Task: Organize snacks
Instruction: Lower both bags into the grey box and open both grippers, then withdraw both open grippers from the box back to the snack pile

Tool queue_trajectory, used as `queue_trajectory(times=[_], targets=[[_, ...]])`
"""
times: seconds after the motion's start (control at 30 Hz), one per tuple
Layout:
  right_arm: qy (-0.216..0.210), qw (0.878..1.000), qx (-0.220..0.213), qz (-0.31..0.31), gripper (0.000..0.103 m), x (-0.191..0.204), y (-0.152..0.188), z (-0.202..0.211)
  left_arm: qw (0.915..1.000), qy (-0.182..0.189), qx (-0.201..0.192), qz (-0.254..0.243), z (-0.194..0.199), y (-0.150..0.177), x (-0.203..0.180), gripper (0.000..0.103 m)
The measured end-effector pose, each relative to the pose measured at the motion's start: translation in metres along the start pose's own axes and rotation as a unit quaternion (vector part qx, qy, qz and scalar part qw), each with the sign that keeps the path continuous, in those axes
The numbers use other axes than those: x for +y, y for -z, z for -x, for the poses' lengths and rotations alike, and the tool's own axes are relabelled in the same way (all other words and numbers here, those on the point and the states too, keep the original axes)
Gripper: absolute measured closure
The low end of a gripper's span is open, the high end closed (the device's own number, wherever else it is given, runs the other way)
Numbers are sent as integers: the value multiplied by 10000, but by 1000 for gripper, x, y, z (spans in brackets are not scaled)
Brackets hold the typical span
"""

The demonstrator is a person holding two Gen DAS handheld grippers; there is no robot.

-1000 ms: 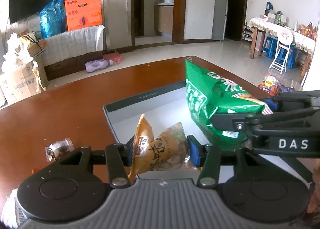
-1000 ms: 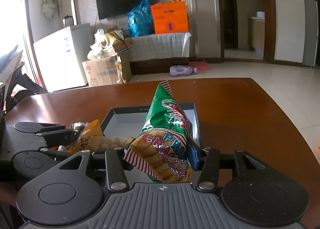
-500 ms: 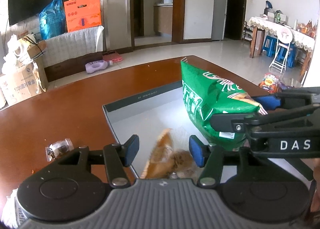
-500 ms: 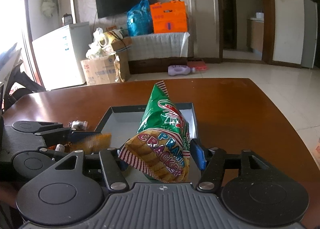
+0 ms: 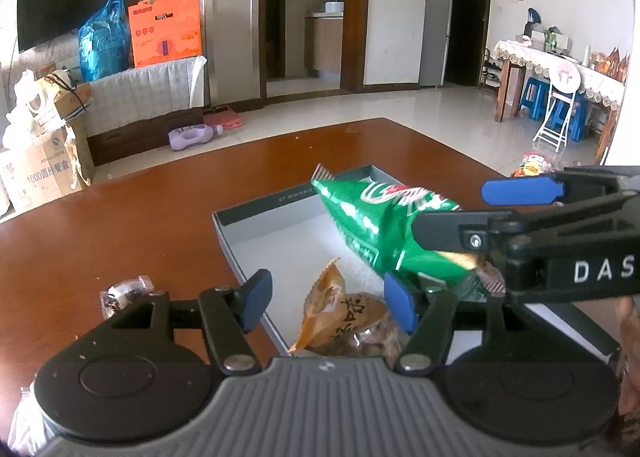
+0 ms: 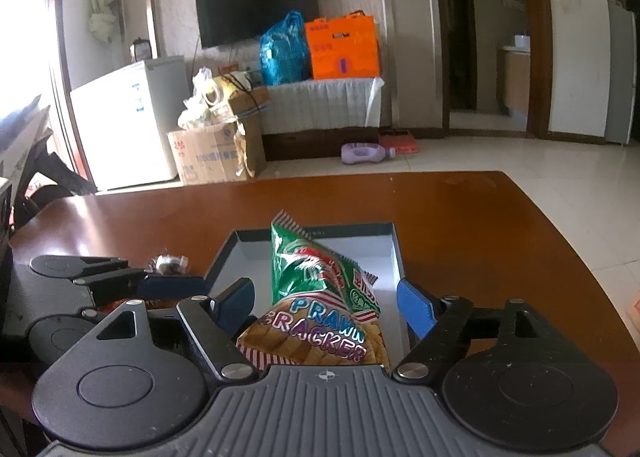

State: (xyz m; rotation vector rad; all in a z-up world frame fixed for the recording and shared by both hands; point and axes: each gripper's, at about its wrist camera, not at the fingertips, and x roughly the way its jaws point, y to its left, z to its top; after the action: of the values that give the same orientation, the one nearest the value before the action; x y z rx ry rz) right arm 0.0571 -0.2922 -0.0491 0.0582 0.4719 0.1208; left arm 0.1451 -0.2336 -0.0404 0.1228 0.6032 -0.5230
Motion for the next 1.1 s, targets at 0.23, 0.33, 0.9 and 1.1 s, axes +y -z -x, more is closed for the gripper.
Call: queue_trajectory(times=[0.23, 0.33, 0.9, 1.1], targets=[[-57, 9999, -111, 35, 23, 7, -6, 5, 10000, -76, -57, -18, 17, 2, 10, 34], [-83, 9998, -187, 28, 22, 9, -8, 9, 9999, -113, -93, 9, 25, 2, 15, 30], [-267, 9989, -315, 227, 21, 36, -16, 19, 9990, -372, -246, 49, 80, 4, 34, 26], [-358, 9984, -310, 317, 21, 47, -18, 20, 9981, -545, -261, 136, 104, 11, 54, 26]])
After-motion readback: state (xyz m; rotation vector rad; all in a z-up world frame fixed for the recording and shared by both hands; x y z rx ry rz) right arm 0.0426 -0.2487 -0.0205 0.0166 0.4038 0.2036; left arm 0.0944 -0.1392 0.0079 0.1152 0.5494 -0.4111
